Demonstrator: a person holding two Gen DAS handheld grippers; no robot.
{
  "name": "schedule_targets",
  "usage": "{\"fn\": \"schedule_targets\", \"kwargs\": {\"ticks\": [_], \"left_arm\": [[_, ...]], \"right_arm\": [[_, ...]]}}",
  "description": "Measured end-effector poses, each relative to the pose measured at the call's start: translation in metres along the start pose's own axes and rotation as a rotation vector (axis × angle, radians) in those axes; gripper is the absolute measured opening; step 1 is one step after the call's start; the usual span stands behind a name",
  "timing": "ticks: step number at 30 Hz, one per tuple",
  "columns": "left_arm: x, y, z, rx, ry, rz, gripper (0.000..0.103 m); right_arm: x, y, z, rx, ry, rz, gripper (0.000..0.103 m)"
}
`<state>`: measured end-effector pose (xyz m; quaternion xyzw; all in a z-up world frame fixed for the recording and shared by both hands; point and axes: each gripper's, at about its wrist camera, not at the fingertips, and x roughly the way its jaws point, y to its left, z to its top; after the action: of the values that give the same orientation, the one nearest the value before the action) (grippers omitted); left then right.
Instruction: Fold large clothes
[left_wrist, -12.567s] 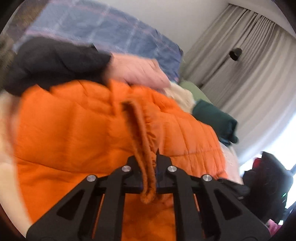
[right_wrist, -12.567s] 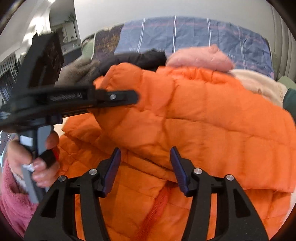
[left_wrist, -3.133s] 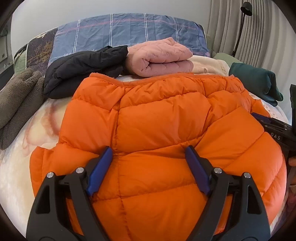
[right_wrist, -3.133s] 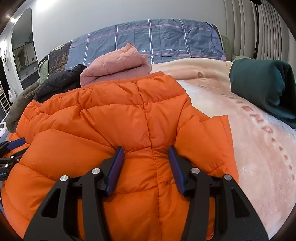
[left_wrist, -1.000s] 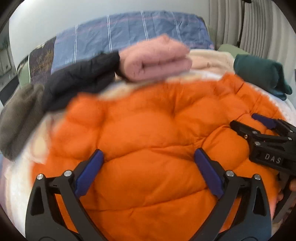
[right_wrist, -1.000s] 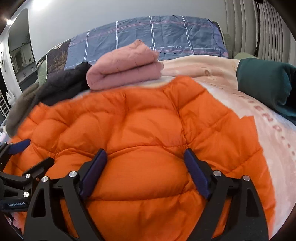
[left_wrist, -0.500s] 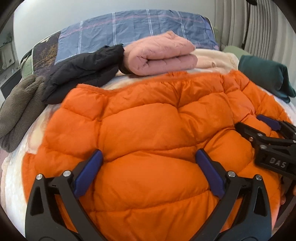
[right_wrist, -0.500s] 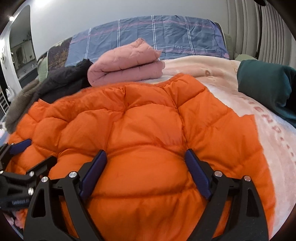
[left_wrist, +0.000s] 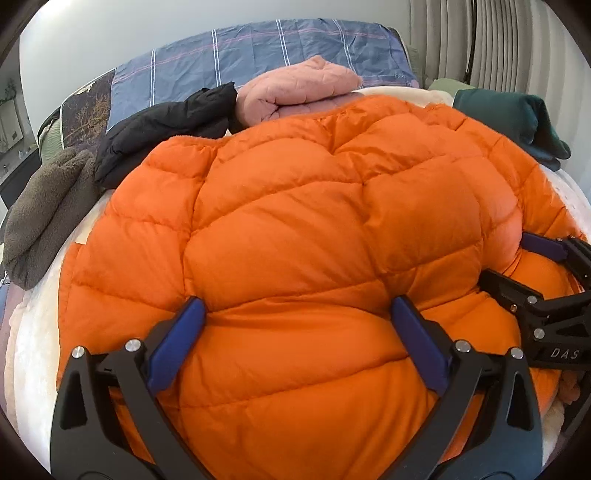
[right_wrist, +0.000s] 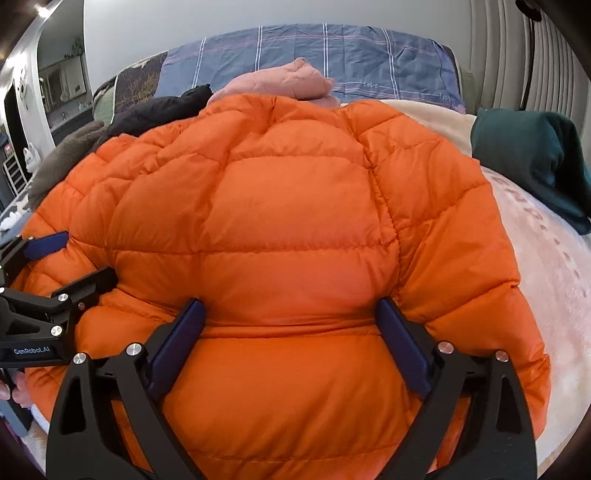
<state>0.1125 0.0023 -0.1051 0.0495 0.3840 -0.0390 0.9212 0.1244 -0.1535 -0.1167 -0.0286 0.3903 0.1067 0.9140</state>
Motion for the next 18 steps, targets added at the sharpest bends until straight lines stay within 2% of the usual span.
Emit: {"fn": "schedule_targets", "kwargs": {"ticks": [6,9,12,15,17,18], "left_arm": [[-0.003,-0.001,-0.003,-0.007,-0.010,0.006,0.101],[-0.017,0.004,-0.004,-0.044,-0.019,0.007,0.101],[-0.048,0.008,-0.014,-0.058,-0.046,-0.040,0.101],[-0.053,0.004,-0.028,-0.011,-0.027,-0.040,0.101],[-0.044,0.004,-0.037,0.004,-0.031,-0.034,0.101],[-0.042,0.003,-0.039,0.001,-0.032,-0.027,0.101]], "right_arm": [[-0.005,-0.001,-0.003,-0.002,-0.019,0.001,0.094],[-0.029,-0.005,-0.009,0.036,-0.028,-0.002,0.094],[-0.061,-0.011,-0.023,0.084,-0.046,0.057,0.094],[-0.054,-0.019,-0.039,0.067,-0.005,0.023,0.094],[-0.047,-0.016,-0.047,0.041,-0.019,0.020,0.094],[-0.048,-0.009,-0.049,0.020,-0.037,-0.010,0.094]]}}
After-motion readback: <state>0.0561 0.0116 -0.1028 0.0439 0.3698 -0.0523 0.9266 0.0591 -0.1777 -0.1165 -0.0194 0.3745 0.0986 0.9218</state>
